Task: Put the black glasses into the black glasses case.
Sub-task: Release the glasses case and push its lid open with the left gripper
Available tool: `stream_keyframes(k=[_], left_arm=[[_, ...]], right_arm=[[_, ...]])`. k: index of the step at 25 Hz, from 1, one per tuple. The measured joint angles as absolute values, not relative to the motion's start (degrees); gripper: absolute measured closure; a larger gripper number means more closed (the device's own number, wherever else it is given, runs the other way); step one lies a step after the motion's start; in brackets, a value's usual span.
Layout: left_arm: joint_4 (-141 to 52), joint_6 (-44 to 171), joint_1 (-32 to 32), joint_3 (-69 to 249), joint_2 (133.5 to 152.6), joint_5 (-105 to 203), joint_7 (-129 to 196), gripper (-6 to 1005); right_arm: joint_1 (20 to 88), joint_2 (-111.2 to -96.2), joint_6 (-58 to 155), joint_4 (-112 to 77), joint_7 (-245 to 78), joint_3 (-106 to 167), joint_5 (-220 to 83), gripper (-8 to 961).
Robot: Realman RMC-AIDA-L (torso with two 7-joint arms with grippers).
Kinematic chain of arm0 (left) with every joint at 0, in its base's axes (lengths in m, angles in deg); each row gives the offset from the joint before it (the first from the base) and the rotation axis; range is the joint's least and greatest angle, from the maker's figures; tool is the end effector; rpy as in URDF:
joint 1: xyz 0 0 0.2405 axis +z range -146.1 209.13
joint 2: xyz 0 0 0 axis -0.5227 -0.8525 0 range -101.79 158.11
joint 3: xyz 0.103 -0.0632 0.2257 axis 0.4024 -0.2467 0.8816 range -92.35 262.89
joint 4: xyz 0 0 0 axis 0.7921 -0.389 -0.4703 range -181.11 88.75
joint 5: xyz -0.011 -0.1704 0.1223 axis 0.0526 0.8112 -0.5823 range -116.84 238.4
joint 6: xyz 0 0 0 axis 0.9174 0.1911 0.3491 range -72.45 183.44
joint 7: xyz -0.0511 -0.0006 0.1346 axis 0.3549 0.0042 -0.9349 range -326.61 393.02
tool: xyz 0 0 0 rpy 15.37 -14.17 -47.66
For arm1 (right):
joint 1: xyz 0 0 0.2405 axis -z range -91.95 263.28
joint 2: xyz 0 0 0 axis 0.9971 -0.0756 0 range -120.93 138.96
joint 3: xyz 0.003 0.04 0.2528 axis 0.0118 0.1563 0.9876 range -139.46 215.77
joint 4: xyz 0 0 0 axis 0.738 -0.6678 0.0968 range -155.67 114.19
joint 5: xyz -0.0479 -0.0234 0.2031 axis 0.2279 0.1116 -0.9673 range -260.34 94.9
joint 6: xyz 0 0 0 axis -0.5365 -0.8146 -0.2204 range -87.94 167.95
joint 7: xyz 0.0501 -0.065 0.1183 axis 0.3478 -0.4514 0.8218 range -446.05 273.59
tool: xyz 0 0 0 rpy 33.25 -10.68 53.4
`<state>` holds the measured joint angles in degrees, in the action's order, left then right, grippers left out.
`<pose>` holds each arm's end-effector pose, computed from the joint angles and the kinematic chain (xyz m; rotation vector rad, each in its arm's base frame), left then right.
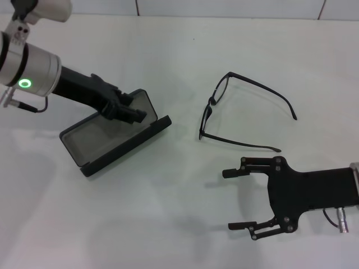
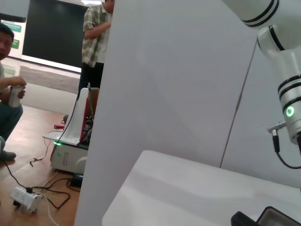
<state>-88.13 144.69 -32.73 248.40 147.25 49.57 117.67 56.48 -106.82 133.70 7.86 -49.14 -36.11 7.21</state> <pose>-0.2324 0.3955 0.0171 -2.8114 -0.7872 0.0235 0.2326 0.2808 -0.0488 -2.9212 -0.4602 0.8454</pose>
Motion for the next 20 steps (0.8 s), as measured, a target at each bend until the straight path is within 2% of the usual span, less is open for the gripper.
stream_keyframes(k=[5,20], left_arm=[[-88.3,144.6,-31.9,248.4,147.09,52.4,116.6,375],[-89.4,140.8,-30.2,248.4,147.14,55.9,113.5,385]], right_arm=[[56.2,-106.65,133.6,7.9,-49.2,-36.1,7.4,161],[56.0,-106.56,133.3,7.8,-49.7,-36.1,7.5,162]])
